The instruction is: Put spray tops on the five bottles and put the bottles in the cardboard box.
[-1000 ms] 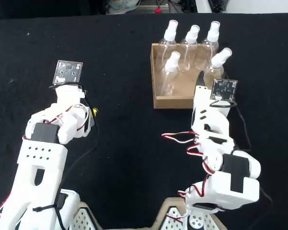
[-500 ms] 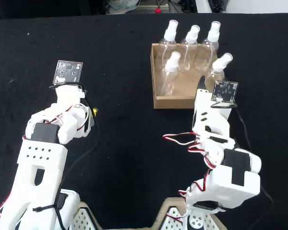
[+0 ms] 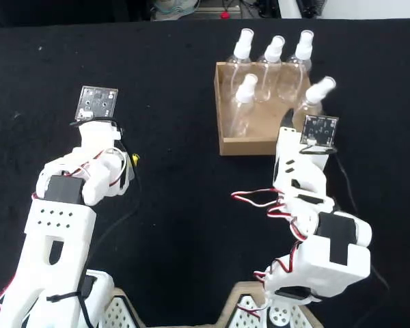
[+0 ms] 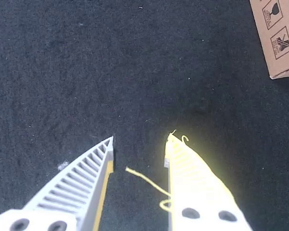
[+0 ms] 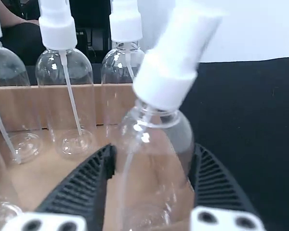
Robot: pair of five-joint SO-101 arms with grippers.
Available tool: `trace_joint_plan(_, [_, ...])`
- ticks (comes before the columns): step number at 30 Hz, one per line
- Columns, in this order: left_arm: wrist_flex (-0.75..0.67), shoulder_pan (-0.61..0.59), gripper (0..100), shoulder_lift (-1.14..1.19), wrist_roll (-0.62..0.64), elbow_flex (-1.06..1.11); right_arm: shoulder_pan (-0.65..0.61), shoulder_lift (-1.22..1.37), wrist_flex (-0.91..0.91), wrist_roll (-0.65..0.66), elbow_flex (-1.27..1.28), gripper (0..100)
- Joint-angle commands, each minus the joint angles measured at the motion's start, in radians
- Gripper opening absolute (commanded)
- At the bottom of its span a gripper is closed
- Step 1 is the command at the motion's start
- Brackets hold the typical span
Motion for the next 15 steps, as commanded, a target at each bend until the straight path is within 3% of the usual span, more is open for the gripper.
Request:
trace_joint_plan(1, [-0.018,-0.005,17,-0.017,0.009,-0.005,0.018,-0.001,-0.02,0.008,-0.054,26.6])
trace_joint_plan(15, [-0.018,-0.002,17,-0.017,0.009,-0.007,-0.002,-0.005,-0.023,0.002,-0.05,27.0])
